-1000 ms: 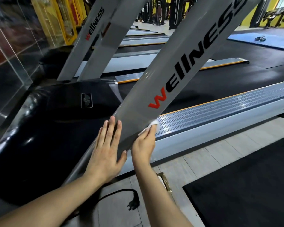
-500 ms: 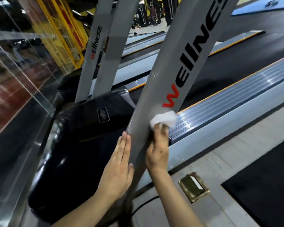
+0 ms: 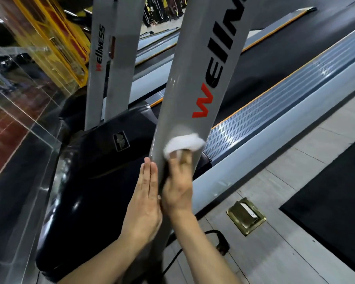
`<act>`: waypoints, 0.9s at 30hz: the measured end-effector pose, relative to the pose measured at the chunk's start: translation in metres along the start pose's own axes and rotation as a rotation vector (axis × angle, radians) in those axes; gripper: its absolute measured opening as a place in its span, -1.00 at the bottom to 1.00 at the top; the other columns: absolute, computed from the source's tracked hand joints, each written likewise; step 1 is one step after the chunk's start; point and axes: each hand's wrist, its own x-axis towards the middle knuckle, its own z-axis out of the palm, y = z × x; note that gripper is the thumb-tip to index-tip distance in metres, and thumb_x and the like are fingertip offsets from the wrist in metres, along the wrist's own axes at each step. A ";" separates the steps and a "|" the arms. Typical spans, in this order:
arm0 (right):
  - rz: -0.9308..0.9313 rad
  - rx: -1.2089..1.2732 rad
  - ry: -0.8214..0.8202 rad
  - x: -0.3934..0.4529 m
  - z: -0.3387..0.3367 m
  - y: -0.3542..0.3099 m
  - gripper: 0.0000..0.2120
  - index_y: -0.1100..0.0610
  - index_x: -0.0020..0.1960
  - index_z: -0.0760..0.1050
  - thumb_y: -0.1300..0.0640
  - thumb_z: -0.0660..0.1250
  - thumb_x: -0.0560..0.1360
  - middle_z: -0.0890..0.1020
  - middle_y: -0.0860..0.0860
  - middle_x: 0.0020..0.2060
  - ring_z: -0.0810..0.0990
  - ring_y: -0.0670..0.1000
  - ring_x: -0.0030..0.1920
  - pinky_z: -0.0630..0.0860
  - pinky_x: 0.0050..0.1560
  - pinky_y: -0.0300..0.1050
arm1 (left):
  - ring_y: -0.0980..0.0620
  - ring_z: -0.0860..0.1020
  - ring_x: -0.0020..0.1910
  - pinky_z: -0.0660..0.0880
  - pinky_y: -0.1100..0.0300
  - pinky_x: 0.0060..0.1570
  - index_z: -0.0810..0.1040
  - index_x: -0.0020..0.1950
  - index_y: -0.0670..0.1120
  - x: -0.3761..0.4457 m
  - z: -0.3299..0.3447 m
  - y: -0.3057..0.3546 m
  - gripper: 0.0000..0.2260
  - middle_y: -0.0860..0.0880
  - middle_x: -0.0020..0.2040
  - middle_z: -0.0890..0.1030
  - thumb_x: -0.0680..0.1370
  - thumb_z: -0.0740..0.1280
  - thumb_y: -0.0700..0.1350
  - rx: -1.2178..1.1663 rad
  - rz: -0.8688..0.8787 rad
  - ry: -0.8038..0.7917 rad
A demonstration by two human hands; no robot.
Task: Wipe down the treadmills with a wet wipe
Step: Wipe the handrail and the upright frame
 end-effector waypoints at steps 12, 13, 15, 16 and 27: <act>0.113 -0.011 0.024 -0.032 0.013 -0.018 -0.61 0.25 0.42 0.44 0.27 0.13 0.61 0.45 0.23 0.42 0.28 0.08 0.53 0.22 0.54 -0.07 | -0.07 0.03 0.65 0.17 -0.04 0.57 -0.04 0.65 -0.22 -0.004 -0.020 -0.035 -0.37 -0.14 0.68 -0.04 0.65 0.16 -0.16 0.009 0.197 -0.049; 0.099 0.001 0.019 -0.033 0.012 -0.021 -0.61 0.23 0.42 0.44 0.27 0.15 0.62 0.44 0.22 0.42 0.30 0.10 0.52 0.22 0.54 -0.07 | -0.06 0.06 0.65 0.22 -0.07 0.55 -0.03 0.66 -0.22 -0.009 -0.021 -0.043 -0.37 -0.14 0.68 -0.03 0.65 0.14 -0.09 0.003 0.217 -0.071; 0.146 0.006 0.088 -0.028 0.008 -0.016 -0.63 0.23 0.42 0.47 0.28 0.20 0.63 0.40 0.21 0.46 0.28 0.05 0.53 0.22 0.53 -0.09 | -0.04 0.08 0.64 0.28 -0.05 0.53 -0.05 0.66 -0.20 -0.016 -0.022 -0.055 -0.34 -0.10 0.68 -0.04 0.67 0.19 -0.04 -0.047 0.239 -0.106; 0.176 -0.014 0.146 -0.023 0.006 -0.012 -0.66 0.24 0.38 0.51 0.29 0.23 0.62 0.39 0.22 0.46 0.29 0.06 0.53 0.26 0.52 -0.05 | -0.02 0.07 0.65 0.27 -0.01 0.53 -0.07 0.67 -0.17 -0.018 -0.021 -0.058 -0.33 -0.07 0.69 -0.07 0.68 0.22 -0.04 -0.085 0.239 -0.116; 0.441 0.022 0.240 -0.039 0.026 -0.046 -0.60 0.12 0.46 0.44 0.10 0.14 0.65 0.49 0.03 0.42 0.42 -0.11 0.41 0.28 0.37 -0.39 | 0.05 -0.18 0.65 0.05 0.06 0.61 -0.36 0.62 0.00 -0.009 -0.023 -0.081 -0.28 0.10 0.61 -0.40 0.70 0.14 -0.14 -0.114 0.305 -0.266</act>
